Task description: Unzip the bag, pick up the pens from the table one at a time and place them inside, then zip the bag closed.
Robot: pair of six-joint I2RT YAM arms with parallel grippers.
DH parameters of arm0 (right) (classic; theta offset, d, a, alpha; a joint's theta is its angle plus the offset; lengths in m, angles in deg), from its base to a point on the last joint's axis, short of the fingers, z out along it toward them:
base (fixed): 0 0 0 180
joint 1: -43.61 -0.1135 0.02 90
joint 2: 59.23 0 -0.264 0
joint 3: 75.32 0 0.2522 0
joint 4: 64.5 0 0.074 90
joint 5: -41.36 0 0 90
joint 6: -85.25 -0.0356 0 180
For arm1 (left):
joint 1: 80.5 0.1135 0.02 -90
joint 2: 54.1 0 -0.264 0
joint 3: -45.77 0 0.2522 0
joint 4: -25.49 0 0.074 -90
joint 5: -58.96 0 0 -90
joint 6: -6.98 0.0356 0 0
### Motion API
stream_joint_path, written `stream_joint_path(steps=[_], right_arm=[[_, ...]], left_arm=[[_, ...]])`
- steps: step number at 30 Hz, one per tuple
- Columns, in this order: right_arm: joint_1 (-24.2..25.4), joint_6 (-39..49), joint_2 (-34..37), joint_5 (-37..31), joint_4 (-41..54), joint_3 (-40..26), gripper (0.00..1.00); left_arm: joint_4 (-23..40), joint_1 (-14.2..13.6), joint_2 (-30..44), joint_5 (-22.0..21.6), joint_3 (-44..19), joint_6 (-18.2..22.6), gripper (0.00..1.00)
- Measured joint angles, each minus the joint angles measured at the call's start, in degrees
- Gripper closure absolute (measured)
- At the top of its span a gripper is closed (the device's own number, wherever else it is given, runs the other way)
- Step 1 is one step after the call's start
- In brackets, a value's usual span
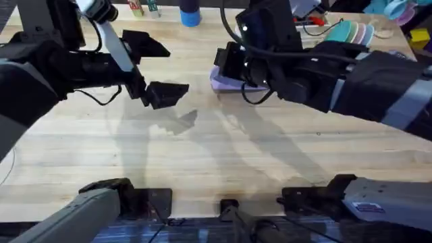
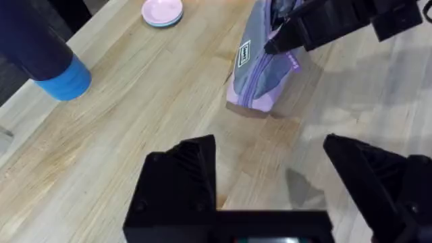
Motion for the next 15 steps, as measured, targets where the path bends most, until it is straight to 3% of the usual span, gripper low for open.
stream_joint_path(steps=[15], right_arm=[[-0.09,0.0,0.0,0.06,0.87,0.0,0.971]], left_arm=[[-0.16,0.0,0.01,0.0,0.0,0.0,0.006]])
